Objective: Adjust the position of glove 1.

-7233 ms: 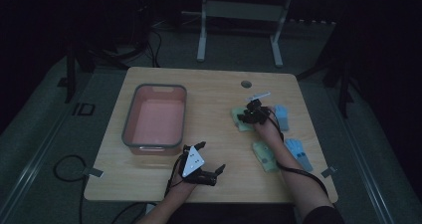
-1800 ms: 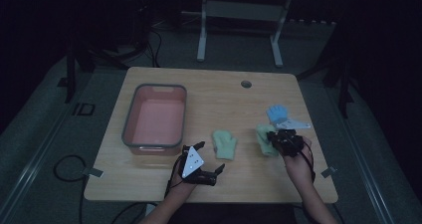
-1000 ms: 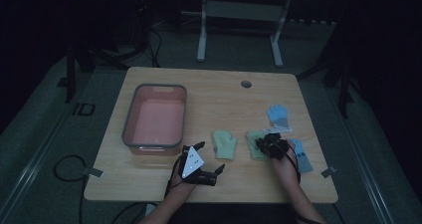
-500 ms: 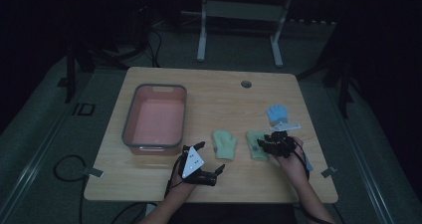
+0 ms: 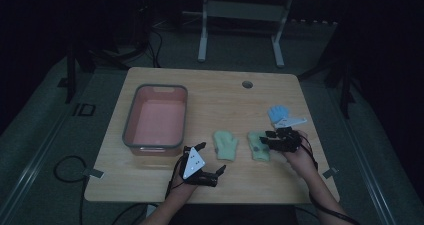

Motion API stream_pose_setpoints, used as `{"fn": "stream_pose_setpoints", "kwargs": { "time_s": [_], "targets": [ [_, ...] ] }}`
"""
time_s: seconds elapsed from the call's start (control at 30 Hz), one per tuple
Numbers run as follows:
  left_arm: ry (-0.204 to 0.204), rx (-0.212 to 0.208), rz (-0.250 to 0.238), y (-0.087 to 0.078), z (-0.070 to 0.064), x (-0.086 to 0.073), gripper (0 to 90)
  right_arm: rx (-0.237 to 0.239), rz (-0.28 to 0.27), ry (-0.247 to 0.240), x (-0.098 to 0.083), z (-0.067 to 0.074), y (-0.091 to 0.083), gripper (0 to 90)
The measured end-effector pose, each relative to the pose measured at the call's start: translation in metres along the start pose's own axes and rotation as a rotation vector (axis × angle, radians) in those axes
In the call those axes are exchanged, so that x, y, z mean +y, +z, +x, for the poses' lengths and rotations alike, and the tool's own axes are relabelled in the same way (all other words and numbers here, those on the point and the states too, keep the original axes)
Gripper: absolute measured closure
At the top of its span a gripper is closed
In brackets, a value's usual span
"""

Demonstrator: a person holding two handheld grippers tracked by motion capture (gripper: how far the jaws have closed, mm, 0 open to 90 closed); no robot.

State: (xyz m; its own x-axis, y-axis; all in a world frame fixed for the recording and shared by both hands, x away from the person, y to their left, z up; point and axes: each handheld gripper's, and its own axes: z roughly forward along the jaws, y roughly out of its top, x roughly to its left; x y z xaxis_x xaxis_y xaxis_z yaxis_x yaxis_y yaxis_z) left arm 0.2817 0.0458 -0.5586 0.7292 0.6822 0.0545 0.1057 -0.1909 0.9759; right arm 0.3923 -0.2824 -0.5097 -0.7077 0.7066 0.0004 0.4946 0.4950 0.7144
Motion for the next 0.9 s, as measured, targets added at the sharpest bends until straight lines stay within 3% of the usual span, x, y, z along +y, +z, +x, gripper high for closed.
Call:
{"fn": "stream_pose_setpoints", "kwargs": {
  "time_s": [0.2, 0.43, 0.7, 0.73, 0.9],
  "targets": [
    [-0.001, -0.001, 0.001, 0.0, 0.0, 0.0, 0.0, 0.017, 0.024, 0.001, -0.005, 0.001, 0.01, 59.4],
    [0.002, 0.0, 0.0, 0.0, 0.0, 0.0, 0.0, -0.02, 0.059, 0.007, -0.019, 0.002, 0.023, 57.4],
    [0.001, 0.001, 0.001, 0.0, 0.0, 0.0, 0.0, -0.077, 0.044, 0.005, -0.023, 0.011, 0.025, 73.7],
    [0.002, 0.002, 0.001, 0.0, 0.0, 0.0, 0.0, -0.085, 0.048, 0.018, -0.022, 0.014, 0.025, 79.7],
    [0.0, 0.002, 0.0, 0.0, 0.0, 0.0, 0.0, -0.124, 0.043, 0.049, -0.017, 0.02, 0.022, 84.2]
  ]
}}
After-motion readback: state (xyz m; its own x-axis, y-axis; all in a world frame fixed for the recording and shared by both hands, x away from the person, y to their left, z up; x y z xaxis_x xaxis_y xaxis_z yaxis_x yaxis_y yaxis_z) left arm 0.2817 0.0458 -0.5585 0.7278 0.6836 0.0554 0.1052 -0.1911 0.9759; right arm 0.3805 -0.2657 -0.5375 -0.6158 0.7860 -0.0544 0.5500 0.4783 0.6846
